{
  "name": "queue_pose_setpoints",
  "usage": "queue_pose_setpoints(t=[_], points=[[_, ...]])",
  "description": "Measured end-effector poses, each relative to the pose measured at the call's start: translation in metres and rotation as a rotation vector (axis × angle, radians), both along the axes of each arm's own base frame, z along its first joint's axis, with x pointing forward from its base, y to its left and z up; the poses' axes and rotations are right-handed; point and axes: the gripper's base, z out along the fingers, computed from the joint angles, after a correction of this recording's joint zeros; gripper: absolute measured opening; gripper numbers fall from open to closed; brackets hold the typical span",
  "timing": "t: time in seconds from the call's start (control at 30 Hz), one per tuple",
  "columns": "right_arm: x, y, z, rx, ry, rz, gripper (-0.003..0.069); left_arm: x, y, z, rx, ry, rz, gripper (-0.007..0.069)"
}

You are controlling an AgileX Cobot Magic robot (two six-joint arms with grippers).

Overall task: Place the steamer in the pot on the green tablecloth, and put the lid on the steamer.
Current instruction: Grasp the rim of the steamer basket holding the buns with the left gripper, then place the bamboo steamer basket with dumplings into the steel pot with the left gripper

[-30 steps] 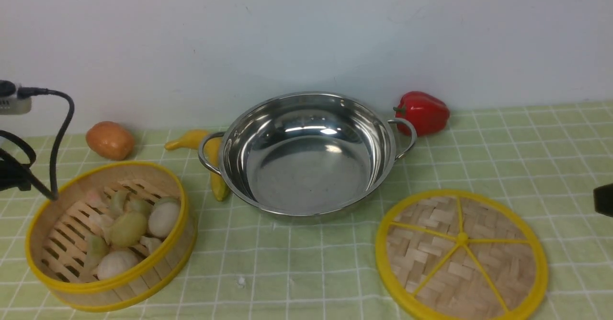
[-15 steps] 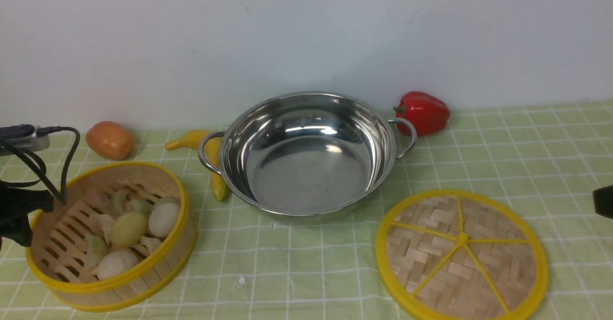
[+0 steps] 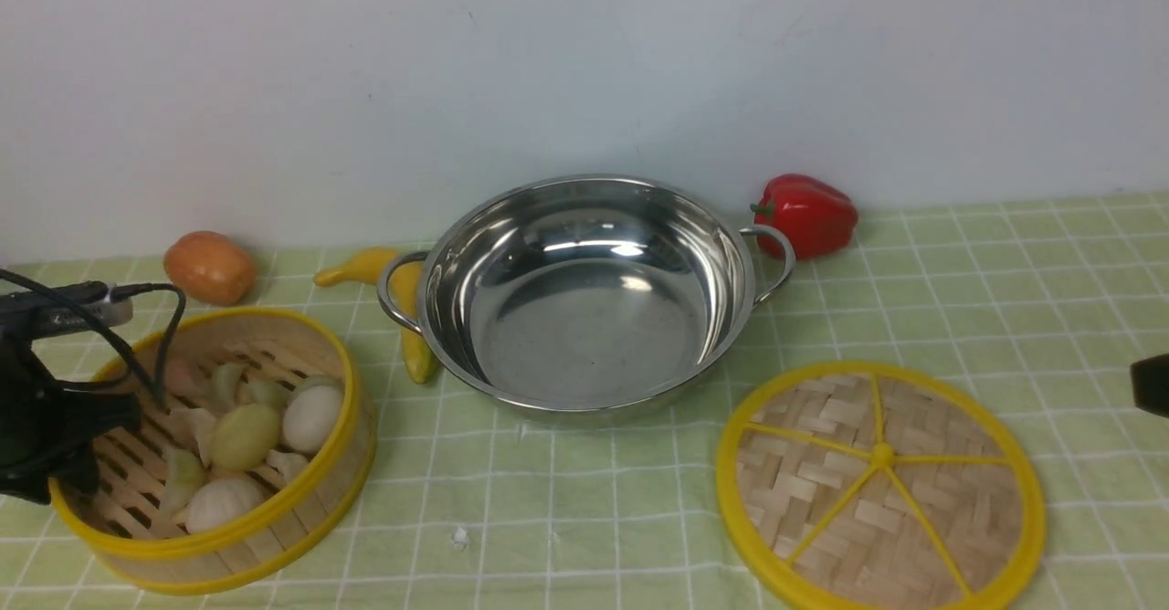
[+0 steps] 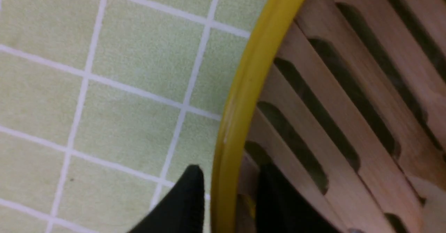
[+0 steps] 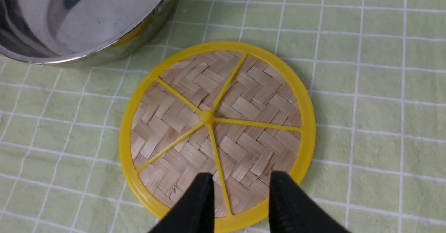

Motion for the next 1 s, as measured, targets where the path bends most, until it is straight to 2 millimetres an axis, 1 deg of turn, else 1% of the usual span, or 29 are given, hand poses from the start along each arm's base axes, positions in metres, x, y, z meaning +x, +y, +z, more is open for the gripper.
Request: queue_pose_setpoints(t=[0.03,0.07,0.1,0.13,0.23,0.3,0.33,0.37,0.4,0.43,0.47,0.5,0.53,0.57,0.6,0.67,0.77,0.8,0.87,0.93,0.97,1.0], points=[[0.0,0.0,0.0,0.0,0.003,0.001,0.0242,0.001,0.0,0.0,0.001,-0.009,0.014,0.0141],[-0.001,0.0,0.0,0.0,0.008,0.002,0.0242,0.002,0.001,0.0,0.003,-0.012,0.023,0.0078],[-0.001,0.0,-0.001,0.001,0.014,0.003,0.0242,0.002,0.001,0.0,0.0,-0.015,0.037,0.0041],[-0.001,0.0,-0.001,0.0,0.02,0.005,0.0242,0.004,0.002,0.002,-0.001,-0.025,0.054,0.0029],[-0.002,0.0,-0.002,0.001,0.029,0.007,0.0242,0.007,0.003,0.007,-0.002,-0.02,0.055,0.0029],[-0.003,0.001,-0.002,0.001,0.037,0.009,0.0242,0.011,0.006,0.018,-0.003,0.004,0.059,0.0029],[-0.003,0.001,-0.002,0.001,0.037,0.009,0.0242,0.011,0.006,0.018,-0.003,0.004,0.059,0.0029],[-0.003,0.001,-0.002,0.003,0.039,0.009,0.0242,0.013,0.008,0.028,0.0,0.021,0.052,0.0029],[-0.003,0.001,-0.002,0.003,0.039,0.009,0.0242,0.014,0.009,0.031,0.004,0.026,0.048,0.0029],[-0.003,0.001,-0.002,0.005,0.04,0.009,0.0242,0.015,0.014,0.042,0.014,0.043,0.036,0.0029],[-0.003,0.001,-0.002,0.005,0.04,0.009,0.0242,0.015,0.015,0.045,0.017,0.047,0.033,0.0029],[-0.003,0.001,-0.002,0.006,0.04,0.009,0.0242,0.017,0.019,0.06,0.03,0.045,0.023,0.0029],[-0.003,0.001,-0.002,0.007,0.04,0.009,0.0242,0.019,0.021,0.068,0.038,0.046,0.016,0.0029],[-0.003,0.001,-0.002,0.007,0.04,0.009,0.0242,0.021,0.022,0.076,0.044,0.043,0.008,0.0029],[-0.003,0.001,-0.002,0.007,0.04,0.009,0.0242,0.021,0.022,0.078,0.044,0.042,0.009,0.0029],[-0.003,0.001,-0.002,0.007,0.04,0.009,0.0242,0.025,0.021,0.097,0.032,0.026,-0.006,0.0031],[-0.003,0.001,-0.002,0.008,0.04,0.009,0.0242,0.034,0.011,0.117,0.004,-0.012,-0.046,0.003],[-0.003,0.001,-0.002,0.009,0.04,0.009,0.0242,0.035,0.01,0.118,0.003,-0.015,-0.05,0.003],[-0.003,0.002,-0.002,0.017,0.041,0.009,0.0242,0.05,-0.01,0.14,-0.003,-0.092,-0.109,0.0031],[-0.003,0.002,-0.002,0.022,0.042,0.009,0.0242,0.056,-0.021,0.15,-0.012,-0.132,-0.137,0.0031],[-0.003,0.003,-0.002,0.033,0.043,0.009,0.0242,0.066,-0.047,0.163,-0.029,-0.187,-0.201,0.0031],[-0.003,0.003,-0.002,0.033,0.043,0.009,0.0242,0.067,-0.05,0.165,-0.031,-0.194,-0.209,0.0031]])
